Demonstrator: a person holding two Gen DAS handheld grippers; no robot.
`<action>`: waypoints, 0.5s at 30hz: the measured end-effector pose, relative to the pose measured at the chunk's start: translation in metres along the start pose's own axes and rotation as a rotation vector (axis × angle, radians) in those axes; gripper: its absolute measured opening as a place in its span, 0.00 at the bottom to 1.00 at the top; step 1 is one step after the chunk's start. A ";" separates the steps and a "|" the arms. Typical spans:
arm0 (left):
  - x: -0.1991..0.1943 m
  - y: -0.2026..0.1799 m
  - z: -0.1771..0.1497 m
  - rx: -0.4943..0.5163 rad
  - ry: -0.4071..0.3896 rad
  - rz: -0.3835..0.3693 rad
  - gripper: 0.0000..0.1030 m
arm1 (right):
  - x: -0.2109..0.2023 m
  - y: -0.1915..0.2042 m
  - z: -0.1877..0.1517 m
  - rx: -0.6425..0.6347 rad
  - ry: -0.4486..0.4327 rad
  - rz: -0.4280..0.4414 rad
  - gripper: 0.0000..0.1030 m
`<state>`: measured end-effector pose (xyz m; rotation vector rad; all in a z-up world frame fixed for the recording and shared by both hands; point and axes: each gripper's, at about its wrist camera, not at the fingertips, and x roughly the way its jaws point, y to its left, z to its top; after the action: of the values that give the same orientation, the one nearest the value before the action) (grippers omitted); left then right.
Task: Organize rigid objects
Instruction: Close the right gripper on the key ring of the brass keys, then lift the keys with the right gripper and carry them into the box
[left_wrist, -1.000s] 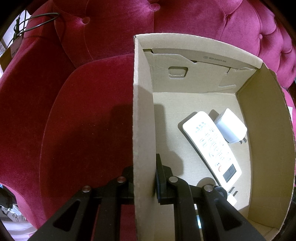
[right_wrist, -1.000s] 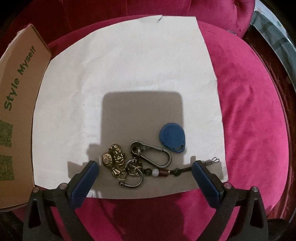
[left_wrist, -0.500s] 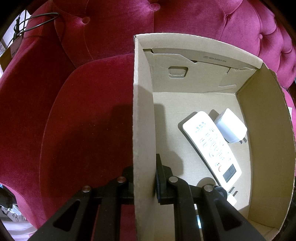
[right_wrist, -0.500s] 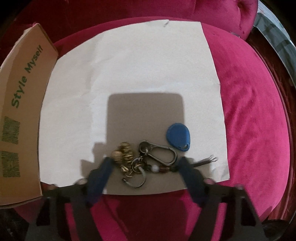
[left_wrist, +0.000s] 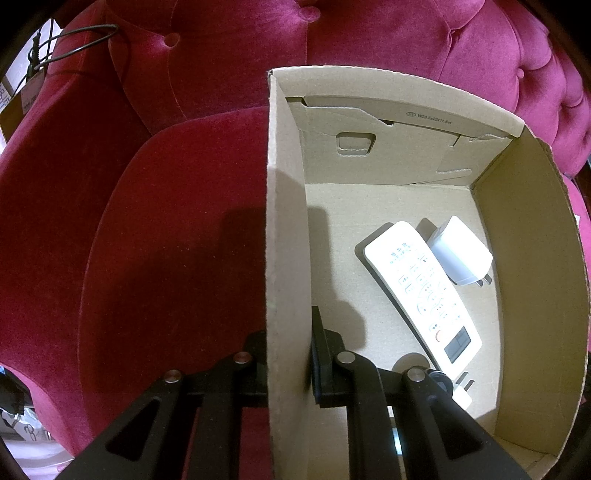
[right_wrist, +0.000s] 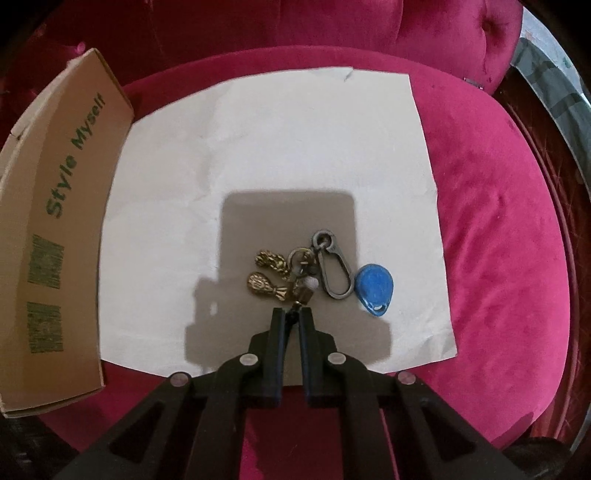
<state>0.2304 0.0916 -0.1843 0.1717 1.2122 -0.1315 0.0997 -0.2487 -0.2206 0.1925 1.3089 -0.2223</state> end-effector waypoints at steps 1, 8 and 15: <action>0.000 0.001 0.000 0.000 0.000 0.000 0.14 | -0.004 -0.001 -0.002 0.000 -0.005 0.001 0.05; 0.000 0.000 0.000 -0.001 0.000 0.000 0.14 | -0.025 -0.005 0.002 0.016 -0.037 0.002 0.05; 0.000 0.000 0.000 -0.001 0.000 -0.001 0.14 | -0.052 -0.006 0.009 0.013 -0.080 0.000 0.05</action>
<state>0.2303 0.0915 -0.1843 0.1696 1.2125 -0.1319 0.0936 -0.2541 -0.1679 0.1926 1.2286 -0.2367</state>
